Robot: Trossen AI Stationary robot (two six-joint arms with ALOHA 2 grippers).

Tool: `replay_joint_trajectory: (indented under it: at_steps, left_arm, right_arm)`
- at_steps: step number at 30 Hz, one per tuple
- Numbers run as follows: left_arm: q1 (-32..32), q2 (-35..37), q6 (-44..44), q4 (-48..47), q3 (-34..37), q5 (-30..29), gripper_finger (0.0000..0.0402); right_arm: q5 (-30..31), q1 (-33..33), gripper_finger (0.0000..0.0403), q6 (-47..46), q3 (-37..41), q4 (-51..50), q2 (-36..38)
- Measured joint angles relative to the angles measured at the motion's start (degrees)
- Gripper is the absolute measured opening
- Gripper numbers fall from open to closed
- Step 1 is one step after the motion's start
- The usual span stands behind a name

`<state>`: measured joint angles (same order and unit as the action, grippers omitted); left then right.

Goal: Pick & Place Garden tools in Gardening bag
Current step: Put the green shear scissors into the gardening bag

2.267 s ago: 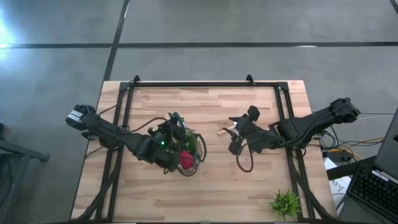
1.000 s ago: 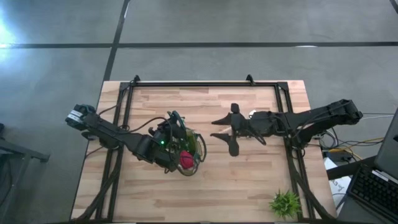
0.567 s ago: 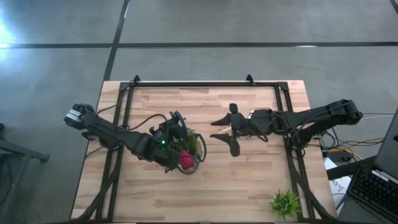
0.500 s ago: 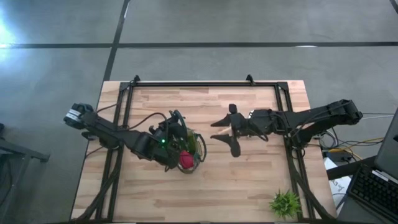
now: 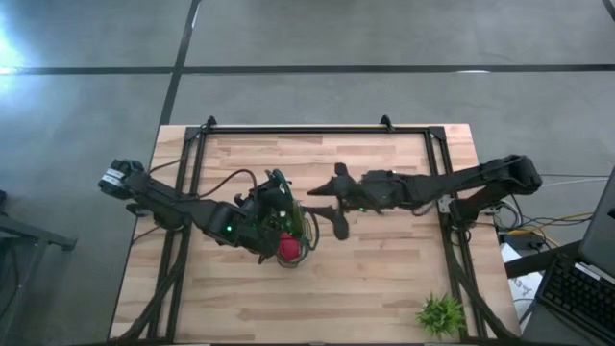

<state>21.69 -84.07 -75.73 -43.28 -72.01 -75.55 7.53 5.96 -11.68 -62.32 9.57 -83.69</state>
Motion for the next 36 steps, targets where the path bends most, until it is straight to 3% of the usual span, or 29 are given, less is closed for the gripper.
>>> replay_joint_trajectory:
  at_steps: [7, 21, 26, 32, 36]
  left_arm:
    - [0.0, 0.0, -1.2, 0.0, -1.3, 0.6, 0.0052]
    - [-0.2, 0.1, -2.3, 0.1, -1.2, 1.3, 0.0052]
    - [-0.2, 0.1, -2.2, 0.2, -1.1, 1.3, 0.0052]
    - [-0.2, 0.0, -2.4, 0.1, -1.1, 1.0, 0.0052]
    - [-0.2, 0.0, -2.1, 0.0, -1.1, 1.5, 0.0052]
  right_arm:
    - [-0.3, -3.3, 0.0203, -0.3, -4.3, 0.0, -5.1]
    - [-1.2, -3.9, 0.0174, -1.4, -16.8, -6.5, -12.3]
    - [-1.4, -4.2, 0.0141, -1.0, -17.2, -6.9, -13.0]
    - [-1.6, -4.5, 0.0063, -0.4, -16.8, -8.1, -12.3]
    - [-1.6, -4.5, 0.0057, 1.1, -16.8, -8.9, -12.2]
